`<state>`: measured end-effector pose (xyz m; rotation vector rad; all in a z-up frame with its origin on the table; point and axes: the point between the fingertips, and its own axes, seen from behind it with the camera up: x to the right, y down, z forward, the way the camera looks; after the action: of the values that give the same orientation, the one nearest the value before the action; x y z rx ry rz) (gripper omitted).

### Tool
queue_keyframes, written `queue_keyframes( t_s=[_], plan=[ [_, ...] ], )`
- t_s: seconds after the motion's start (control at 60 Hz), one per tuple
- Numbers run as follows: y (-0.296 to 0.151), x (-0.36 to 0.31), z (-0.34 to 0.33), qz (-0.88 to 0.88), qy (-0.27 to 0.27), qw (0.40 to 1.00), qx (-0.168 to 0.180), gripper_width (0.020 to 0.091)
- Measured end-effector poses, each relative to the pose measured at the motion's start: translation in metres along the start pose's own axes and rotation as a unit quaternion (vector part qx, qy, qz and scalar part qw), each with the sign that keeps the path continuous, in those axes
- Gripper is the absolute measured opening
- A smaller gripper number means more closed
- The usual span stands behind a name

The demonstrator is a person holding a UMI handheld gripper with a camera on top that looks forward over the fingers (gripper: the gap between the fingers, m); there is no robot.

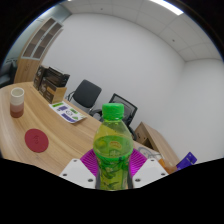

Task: Pour water

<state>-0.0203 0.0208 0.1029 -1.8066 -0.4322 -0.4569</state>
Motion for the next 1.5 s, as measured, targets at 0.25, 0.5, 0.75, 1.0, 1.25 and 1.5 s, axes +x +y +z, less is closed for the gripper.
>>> queue_keyframes(
  t_s=[0.25, 0.5, 0.75, 1.0, 1.25, 1.5],
  plan=[
    [-0.091, -0.094, -0.008, -0.257, -0.031, 0.966, 0.013, 0.0360],
    [-0.150, -0.170, -0.003, -0.479, -0.022, 0.877, 0.034, 0.0360],
    [-0.171, -0.211, 0.007, -0.660, 0.007, 0.749, 0.053, 0.0360],
    [-0.180, -0.219, 0.015, -0.728, 0.032, 0.682, 0.060, 0.0363],
    [-0.179, -0.207, -0.005, -0.563, -0.023, 0.825, 0.043, 0.0363],
    [-0.161, -0.191, -0.028, -0.171, -0.148, 0.974, 0.030, 0.0385]
  ],
)
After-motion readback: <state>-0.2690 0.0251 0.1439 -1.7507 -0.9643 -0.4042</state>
